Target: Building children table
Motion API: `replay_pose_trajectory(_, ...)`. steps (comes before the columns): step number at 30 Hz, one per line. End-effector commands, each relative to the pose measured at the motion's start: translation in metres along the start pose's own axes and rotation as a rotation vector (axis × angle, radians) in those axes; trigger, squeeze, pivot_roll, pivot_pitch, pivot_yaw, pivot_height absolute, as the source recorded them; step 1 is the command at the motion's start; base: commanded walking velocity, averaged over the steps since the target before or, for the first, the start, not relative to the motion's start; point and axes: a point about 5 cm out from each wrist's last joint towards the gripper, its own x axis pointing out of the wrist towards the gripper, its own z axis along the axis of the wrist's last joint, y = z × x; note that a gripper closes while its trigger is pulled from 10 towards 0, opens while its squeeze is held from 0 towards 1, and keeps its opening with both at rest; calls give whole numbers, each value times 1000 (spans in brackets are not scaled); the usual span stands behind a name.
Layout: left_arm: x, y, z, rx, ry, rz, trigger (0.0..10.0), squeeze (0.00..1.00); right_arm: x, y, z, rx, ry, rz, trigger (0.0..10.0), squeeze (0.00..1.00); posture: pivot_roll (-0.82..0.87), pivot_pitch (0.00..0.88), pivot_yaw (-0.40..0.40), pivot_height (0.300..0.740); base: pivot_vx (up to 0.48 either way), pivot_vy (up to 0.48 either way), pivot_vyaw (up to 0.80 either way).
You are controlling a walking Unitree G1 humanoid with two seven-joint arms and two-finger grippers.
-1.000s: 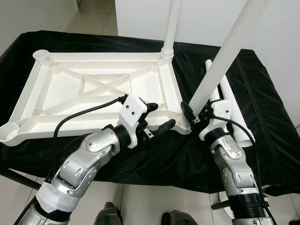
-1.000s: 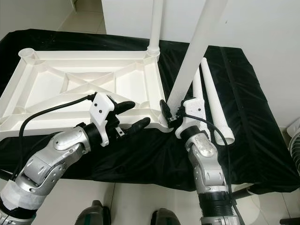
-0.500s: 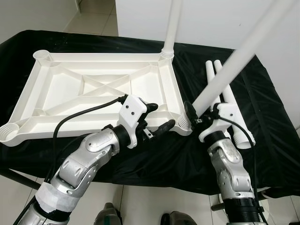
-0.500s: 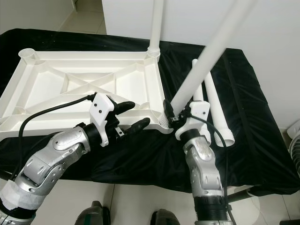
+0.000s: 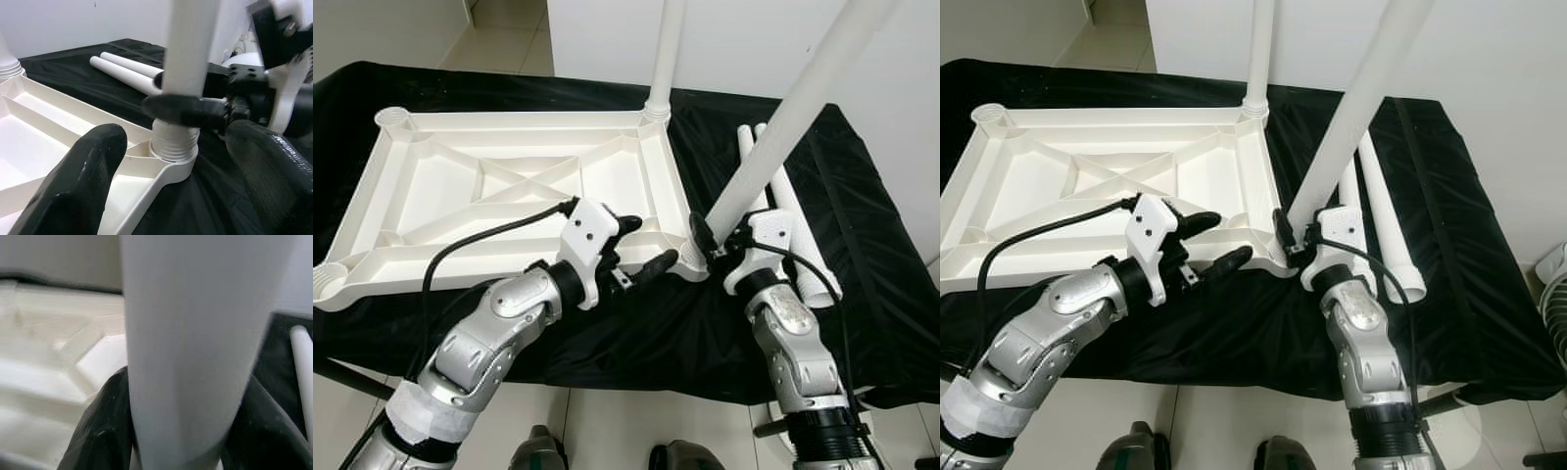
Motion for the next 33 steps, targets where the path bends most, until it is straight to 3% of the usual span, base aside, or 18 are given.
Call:
replay_pose_trajectory(1, -1, -4, 5, 19, -5, -88, 10000, 0, -10, 2, -34, -19, 163, 7, 10000, 0, 44, 84, -2, 740, 0, 0, 0)
replay_pose_trajectory(12, 0, -5, 6, 17, -9, -84, 10000, 0, -2, 5, -26, 5, 152, 12, 10000, 0, 48, 88, -5, 740, 0, 0, 0)
replay_pose_trajectory(19, -1, -3, 6, 21, -11, -75, 10000, 0, -12, 6, -29, 1, 110, 15, 10000, 0, 49, 89, -5, 740, 0, 0, 0)
replay_pose_trajectory(23, -1, -4, 6, 19, -12, -77, 10000, 0, -23, 7, -30, 50, 38, -28, 10000, 0, 44, 90, -1, 740, 0, 0, 0)
replay_pose_trajectory(33, -1, -4, 7, 20, -14, -86, 10000, 0, -26, 7, -33, 73, 47, -62, 10000, 0, 41, 93, 4, 740, 0, 0, 0)
